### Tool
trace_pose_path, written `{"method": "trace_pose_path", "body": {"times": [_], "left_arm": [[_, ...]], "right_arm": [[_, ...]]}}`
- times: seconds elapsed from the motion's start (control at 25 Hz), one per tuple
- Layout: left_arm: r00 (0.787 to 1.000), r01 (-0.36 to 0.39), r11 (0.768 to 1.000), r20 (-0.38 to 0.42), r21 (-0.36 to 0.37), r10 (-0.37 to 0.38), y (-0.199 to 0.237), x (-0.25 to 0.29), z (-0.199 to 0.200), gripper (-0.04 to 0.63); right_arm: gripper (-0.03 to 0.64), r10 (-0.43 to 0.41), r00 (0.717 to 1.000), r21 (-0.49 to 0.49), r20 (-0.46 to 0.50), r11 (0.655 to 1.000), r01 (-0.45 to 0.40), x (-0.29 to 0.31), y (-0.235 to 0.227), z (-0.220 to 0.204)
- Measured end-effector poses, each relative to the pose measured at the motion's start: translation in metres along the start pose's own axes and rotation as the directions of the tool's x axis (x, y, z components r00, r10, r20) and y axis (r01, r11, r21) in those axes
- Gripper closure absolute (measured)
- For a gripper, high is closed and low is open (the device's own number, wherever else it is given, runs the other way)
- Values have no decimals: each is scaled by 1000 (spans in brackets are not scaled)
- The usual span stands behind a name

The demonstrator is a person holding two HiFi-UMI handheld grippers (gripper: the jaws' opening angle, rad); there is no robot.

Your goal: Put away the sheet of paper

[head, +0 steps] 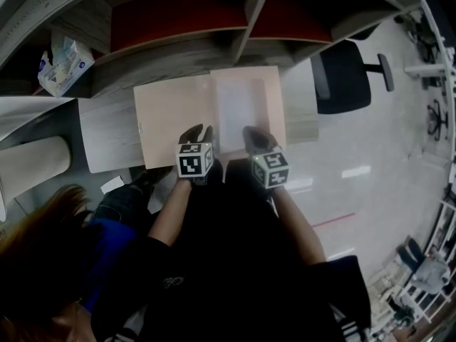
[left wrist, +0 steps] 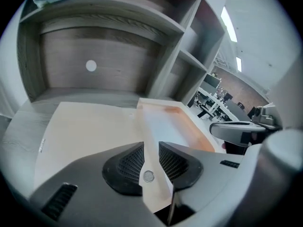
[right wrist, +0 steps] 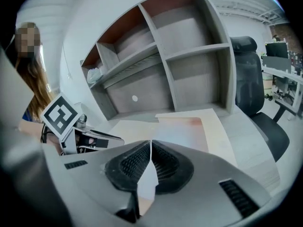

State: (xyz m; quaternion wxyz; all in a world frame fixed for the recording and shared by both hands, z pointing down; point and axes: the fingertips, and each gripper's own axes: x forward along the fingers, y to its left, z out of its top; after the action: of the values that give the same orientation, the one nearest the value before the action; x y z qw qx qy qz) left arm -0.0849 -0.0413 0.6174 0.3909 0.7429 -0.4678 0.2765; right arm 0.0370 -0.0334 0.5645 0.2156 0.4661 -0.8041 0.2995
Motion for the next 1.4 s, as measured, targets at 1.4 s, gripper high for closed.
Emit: {"method": "trace_pose_path", "body": {"times": [1.4], "left_arm": [[788, -314, 949, 546, -42, 285, -164, -188, -9, 551]], "right_arm": [[601, 247, 889, -343, 385, 933, -111, -205, 32, 54]]}}
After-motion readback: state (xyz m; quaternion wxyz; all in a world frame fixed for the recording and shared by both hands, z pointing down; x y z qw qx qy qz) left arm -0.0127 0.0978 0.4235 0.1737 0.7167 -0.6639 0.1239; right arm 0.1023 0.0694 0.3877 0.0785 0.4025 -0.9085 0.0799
